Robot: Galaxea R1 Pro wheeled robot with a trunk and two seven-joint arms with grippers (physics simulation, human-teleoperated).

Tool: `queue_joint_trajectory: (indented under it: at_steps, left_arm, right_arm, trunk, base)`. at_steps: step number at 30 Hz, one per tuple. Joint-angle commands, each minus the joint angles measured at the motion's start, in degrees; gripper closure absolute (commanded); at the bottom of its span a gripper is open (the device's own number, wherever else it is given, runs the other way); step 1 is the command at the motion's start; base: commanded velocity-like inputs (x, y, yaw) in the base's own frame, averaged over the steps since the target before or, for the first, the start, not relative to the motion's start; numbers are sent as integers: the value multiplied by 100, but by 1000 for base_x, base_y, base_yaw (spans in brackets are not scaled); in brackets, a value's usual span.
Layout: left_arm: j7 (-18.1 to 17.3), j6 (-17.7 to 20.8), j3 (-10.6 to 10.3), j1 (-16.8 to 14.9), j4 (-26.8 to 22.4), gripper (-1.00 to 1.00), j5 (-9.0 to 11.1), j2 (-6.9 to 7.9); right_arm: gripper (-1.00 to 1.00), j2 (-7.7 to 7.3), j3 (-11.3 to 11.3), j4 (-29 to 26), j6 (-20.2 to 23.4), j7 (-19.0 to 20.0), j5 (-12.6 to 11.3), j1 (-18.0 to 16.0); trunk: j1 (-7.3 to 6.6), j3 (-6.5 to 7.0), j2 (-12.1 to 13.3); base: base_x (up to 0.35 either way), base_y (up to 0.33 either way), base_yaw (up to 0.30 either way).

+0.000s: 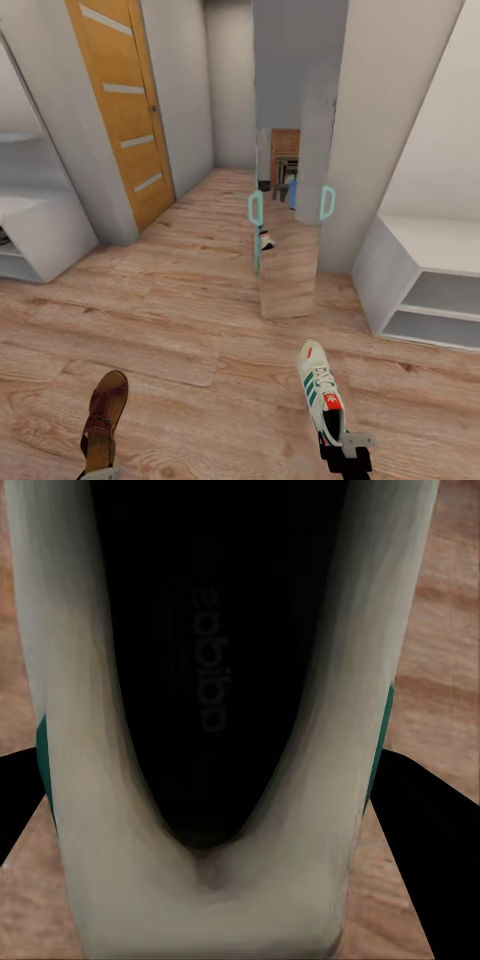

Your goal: Pick up the two gym shoes and the two sandals from the corridor floor and place them onto the hallstand (shoe rack) in the corridor, making sure they are on the rack and not on the floor. Arrange them so the two gym shoes are next to each other and the two sandals are next to each other.

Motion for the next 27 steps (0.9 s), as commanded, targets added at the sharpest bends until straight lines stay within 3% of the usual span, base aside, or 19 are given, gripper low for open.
queue_joint_trajectory:
  at_steps: [1, 27]
  left_arm:
    - [-31, -21, 51, -8, 6, 100, -67, -6]
    - [-31, -21, 51, -8, 3, 100, -48, -7]
  right_arm:
    - [100, -1, 20, 2, -8, -57, 45, -2]
    - [100, -1, 20, 2, -8, -57, 45, -2]
  trunk:
    - [2, -4, -2]
    - [2, -4, -2]
  base:
    - [261, 175, 279]
    - [272, 189, 279]
